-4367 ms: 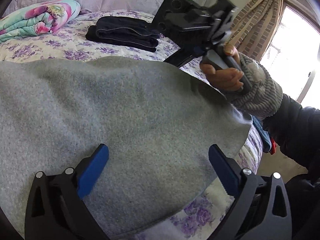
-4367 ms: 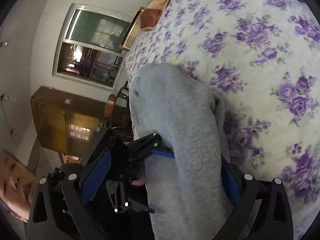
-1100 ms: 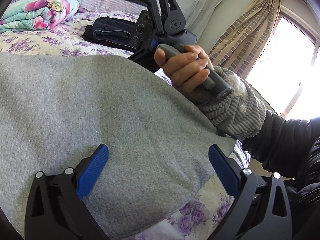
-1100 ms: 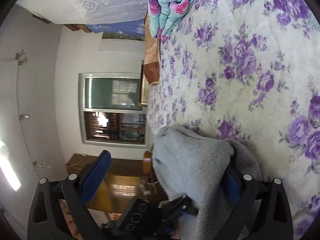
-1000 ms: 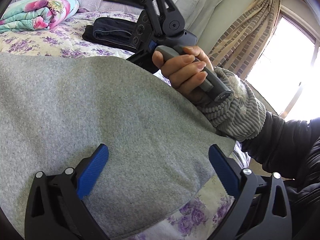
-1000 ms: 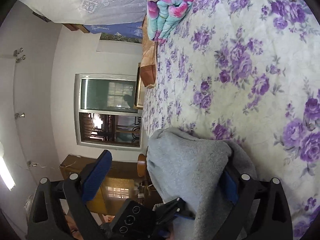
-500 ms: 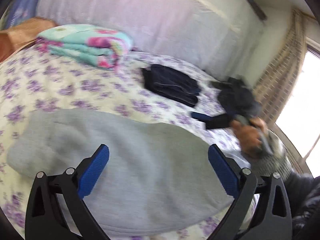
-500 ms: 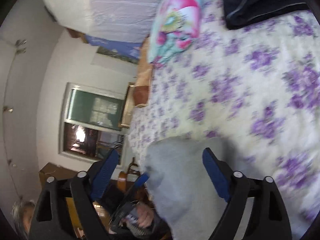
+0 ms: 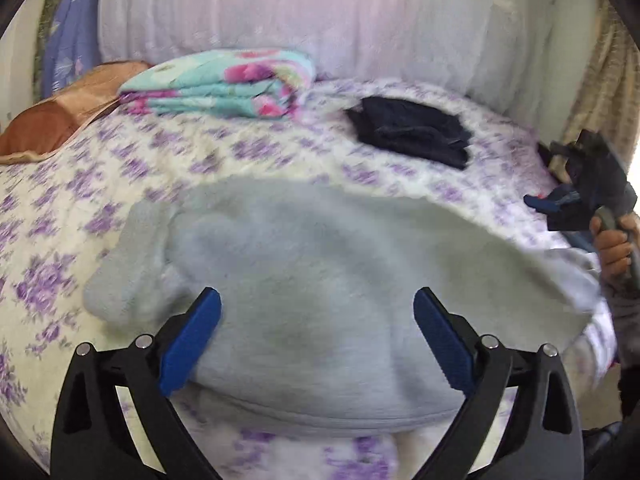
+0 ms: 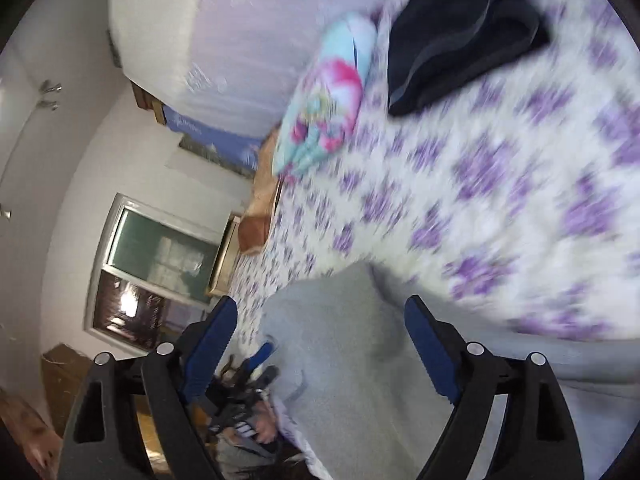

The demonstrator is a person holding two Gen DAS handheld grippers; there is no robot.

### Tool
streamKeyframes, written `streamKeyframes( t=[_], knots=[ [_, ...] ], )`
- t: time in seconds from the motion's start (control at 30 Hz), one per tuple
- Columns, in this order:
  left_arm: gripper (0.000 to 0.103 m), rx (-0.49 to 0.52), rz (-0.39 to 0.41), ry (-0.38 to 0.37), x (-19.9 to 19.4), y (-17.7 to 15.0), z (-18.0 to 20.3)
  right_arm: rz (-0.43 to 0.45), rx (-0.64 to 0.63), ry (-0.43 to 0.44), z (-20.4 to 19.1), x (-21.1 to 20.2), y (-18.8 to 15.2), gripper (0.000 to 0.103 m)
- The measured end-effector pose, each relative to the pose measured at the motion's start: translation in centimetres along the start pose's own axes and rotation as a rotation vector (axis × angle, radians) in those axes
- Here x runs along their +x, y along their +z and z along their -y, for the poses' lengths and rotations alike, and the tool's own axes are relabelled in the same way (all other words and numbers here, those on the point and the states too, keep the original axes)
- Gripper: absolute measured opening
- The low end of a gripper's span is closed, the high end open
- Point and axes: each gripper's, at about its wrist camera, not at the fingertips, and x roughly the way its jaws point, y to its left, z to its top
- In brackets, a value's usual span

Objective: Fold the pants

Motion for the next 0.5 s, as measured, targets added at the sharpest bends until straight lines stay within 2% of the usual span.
streamKeyframes(
  t=[0.07, 0.13, 0.2, 0.27, 0.4, 0.5],
  knots=[
    [0.095, 0.040, 0.037, -0.064, -0.4, 0.7, 2.1, 0.113, -0.015, -0.063, 0.7, -5.0, -0.8, 0.086],
    [0.095, 0.091, 0.045, -0.132, 0.0, 1.1, 4.7, 0.235, -0.011, -0.140, 1.8, -9.8, -2.0, 0.081],
    [0.095, 0.129, 0.028, -0.198, 1.0, 1.2, 7.1, 0.348, 0.041, -0.192, 3.5, -14.7, -3.7, 0.074],
    [0.095, 0.148, -0.003, -0.245, 2.3, 1.0, 9.1, 0.440, 0.126, -0.214, 5.6, -18.9, -6.1, 0.072],
    [0.095, 0.127, -0.083, -0.279, 5.6, -0.3, 10.7, 0.517, 0.218, -0.272, 8.1, -23.4, -11.0, 0.071],
    [0.095, 0.064, -0.168, -0.247, 8.6, -1.6, 9.6, 0.522, 0.264, -0.267, 9.7, -24.2, -13.2, 0.068]
  ],
)
